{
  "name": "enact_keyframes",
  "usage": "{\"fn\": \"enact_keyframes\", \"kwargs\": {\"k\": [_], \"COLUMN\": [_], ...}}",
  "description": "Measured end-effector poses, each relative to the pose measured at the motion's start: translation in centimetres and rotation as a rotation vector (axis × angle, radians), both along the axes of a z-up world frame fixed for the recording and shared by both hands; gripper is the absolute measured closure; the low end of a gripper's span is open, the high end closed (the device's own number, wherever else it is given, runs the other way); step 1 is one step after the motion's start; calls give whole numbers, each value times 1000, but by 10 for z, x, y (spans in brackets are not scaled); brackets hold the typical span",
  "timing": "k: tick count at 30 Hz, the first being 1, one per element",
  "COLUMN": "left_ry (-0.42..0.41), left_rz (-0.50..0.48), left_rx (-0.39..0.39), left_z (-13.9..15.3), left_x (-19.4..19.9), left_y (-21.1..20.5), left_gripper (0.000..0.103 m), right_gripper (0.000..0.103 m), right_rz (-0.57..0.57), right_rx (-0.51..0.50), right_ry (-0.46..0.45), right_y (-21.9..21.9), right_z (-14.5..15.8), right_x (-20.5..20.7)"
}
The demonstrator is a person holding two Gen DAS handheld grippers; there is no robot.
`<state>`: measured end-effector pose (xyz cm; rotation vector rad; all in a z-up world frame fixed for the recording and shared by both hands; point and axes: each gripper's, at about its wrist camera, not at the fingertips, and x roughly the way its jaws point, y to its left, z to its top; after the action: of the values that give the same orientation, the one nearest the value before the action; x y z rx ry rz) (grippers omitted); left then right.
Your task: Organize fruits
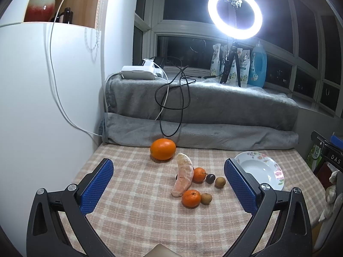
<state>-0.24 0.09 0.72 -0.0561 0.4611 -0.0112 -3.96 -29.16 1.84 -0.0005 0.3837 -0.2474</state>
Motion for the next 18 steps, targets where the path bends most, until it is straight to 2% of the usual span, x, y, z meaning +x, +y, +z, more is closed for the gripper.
{"fn": "enact_keyframes", "kwargs": {"k": [18], "left_ry": [1], "left_rz": [-2], "left_rx": [-1], "left_z": [-2], "left_x": [1], "left_y": [-1], "left_gripper": [0], "right_gripper": [0], "right_rz": [9], "right_rx": [9], "right_ry": [7], "right_y": [2], "right_z": [-3], "right_x": [2]}}
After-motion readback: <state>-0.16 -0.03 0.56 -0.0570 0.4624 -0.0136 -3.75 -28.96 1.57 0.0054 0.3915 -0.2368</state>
